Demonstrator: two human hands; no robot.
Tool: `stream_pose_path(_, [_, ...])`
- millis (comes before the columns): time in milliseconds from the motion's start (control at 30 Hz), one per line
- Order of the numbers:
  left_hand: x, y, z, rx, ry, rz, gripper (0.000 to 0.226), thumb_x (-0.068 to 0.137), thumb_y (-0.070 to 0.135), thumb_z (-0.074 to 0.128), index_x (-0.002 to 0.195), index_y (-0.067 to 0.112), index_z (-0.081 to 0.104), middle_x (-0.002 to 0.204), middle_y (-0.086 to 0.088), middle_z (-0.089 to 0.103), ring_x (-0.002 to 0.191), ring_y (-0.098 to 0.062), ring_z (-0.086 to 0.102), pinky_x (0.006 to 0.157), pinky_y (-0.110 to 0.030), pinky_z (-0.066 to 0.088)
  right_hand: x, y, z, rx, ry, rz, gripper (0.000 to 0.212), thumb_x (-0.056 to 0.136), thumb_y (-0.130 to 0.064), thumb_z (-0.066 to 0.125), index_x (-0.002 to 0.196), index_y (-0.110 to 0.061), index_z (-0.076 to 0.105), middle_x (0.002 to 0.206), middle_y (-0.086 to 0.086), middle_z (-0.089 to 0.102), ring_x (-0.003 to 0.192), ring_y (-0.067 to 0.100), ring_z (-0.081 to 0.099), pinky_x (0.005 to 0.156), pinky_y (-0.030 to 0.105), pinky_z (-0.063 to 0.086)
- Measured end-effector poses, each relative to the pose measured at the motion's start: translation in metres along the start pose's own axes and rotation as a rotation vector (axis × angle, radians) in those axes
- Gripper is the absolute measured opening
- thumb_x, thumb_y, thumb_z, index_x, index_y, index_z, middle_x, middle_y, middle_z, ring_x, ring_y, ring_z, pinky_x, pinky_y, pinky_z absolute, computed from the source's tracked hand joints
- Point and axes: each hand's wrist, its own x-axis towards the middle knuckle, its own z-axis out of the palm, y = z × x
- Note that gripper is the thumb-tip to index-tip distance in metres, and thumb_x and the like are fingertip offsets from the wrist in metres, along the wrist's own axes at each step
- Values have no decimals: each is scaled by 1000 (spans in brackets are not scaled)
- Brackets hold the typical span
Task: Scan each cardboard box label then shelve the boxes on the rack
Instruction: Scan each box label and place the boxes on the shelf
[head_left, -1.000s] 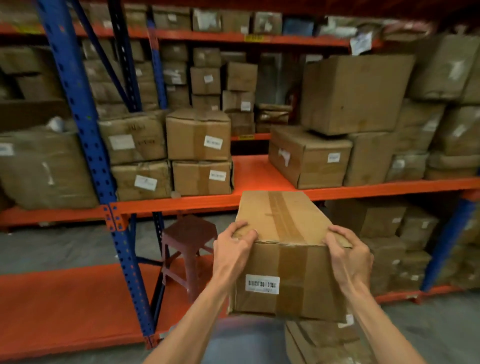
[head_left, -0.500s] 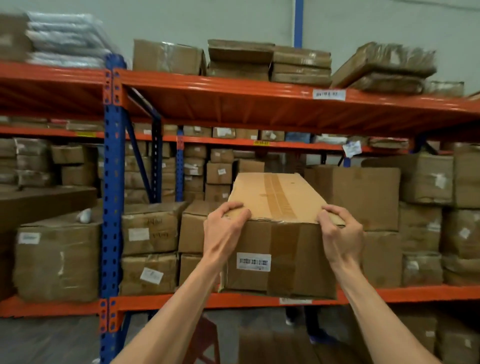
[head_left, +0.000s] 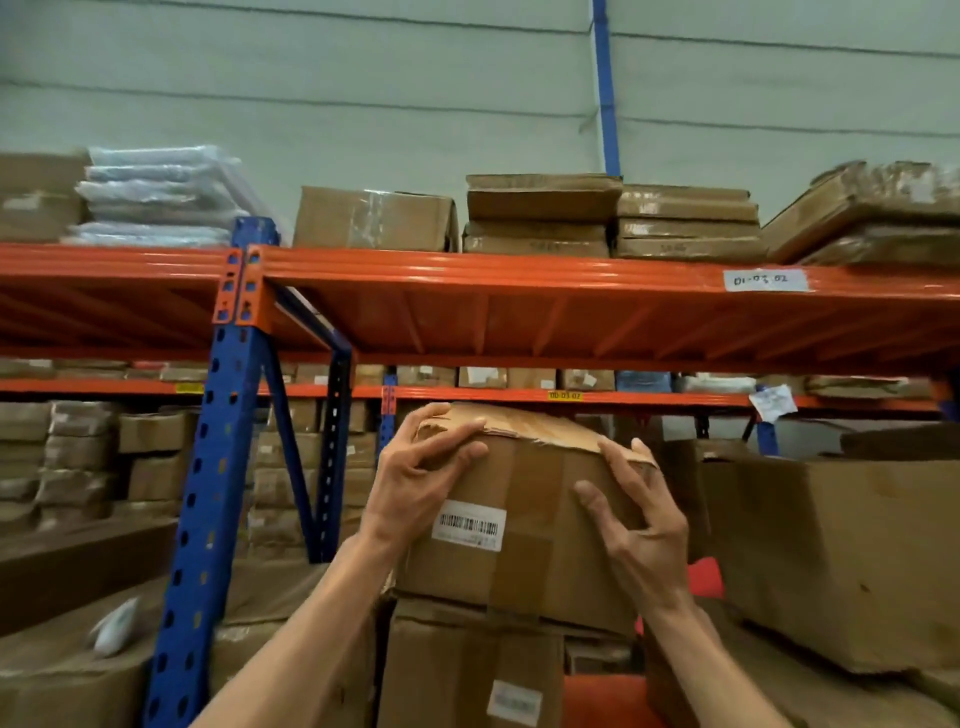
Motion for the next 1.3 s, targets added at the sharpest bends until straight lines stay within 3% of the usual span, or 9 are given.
stream_pose_path(167, [24, -95, 4, 29, 54, -52, 35, 80, 48, 77, 115, 45, 73, 129, 11, 54, 122, -5, 52, 98, -37, 54, 39, 64, 69, -77, -65, -4, 46, 92, -61, 67, 138, -54, 62, 152, 15, 52, 142, 30, 51, 108, 55, 51])
stream_pose_path(333, [-4, -184, 22, 136, 18, -117, 60, 67, 56, 83, 123, 57, 62, 135, 31, 42, 125, 11, 41, 102, -30, 48, 16, 140, 116, -143, -170, 47, 51, 86, -67, 66, 131, -80, 45, 164, 6, 40, 150, 21, 39, 119, 45, 41])
stream_pose_path(433, [-41, -217, 39, 163, -32, -160, 74, 66, 57, 83, 133, 61, 52, 149, 26, 32, 135, 3, 38, 109, -39, 46, -21, 174, 126, -196, -200, 98, 54, 86, -70, 63, 134, -81, 41, 168, 1, 34, 152, 12, 32, 122, 40, 37])
stream_pose_path(533, [-48, -221, 53, 247, -55, -113, 88, 69, 68, 77, 145, 62, 33, 162, 17, 14, 145, -12, 27, 109, -36, 38, -28, 189, 120, -227, -200, 69, 59, 86, -83, 54, 142, -75, 37, 170, 0, 30, 152, 1, 24, 119, 19, 29])
stream_pose_path(633, [-56, -215, 61, 332, -66, -137, 92, 74, 78, 64, 152, 59, 17, 167, 9, 0, 145, -13, 18, 106, -39, 34, -35, 185, 116, -244, -267, 118, 64, 86, -84, 48, 146, -76, 28, 174, -13, -4, 156, 11, 13, 120, 40, 33])
stream_pose_path(767, [-82, -215, 59, 372, -51, -161, 79, 87, 72, 49, 155, 53, 14, 168, 0, 9, 152, -19, 17, 112, -44, 35, -57, 182, 115, -390, -305, 71, 64, 99, -71, 36, 156, -68, 8, 170, -10, -30, 162, 29, -4, 114, 60, 43])
stream_pose_path(933, [-122, -225, 59, 360, -43, -298, 63, 96, 70, 30, 154, 56, 10, 166, 11, 13, 153, -17, 16, 113, -55, 38, -96, 183, 116, -379, -319, 175, 64, 102, -70, 31, 159, -63, 3, 167, -11, -37, 160, 25, -9, 117, 60, 34])
stream_pose_path(1100, [-148, -219, 60, 382, -71, -387, 56, 98, 66, 17, 152, 60, 0, 168, 5, 11, 153, -25, 17, 115, -58, 34, -110, 181, 111, -417, -418, 251, 70, 96, -79, 22, 157, -63, -10, 162, -11, -46, 159, 29, -12, 121, 60, 28])
stream_pose_path(1300, [-191, -198, 70, 497, -171, -498, 68, 102, 59, 29, 152, 53, -16, 167, -4, -18, 154, -32, -1, 119, -53, 20, -142, 171, 83, -507, -650, 342, 72, 103, -67, 29, 150, -64, -25, 164, -8, -43, 160, 28, -12, 129, 55, -1])
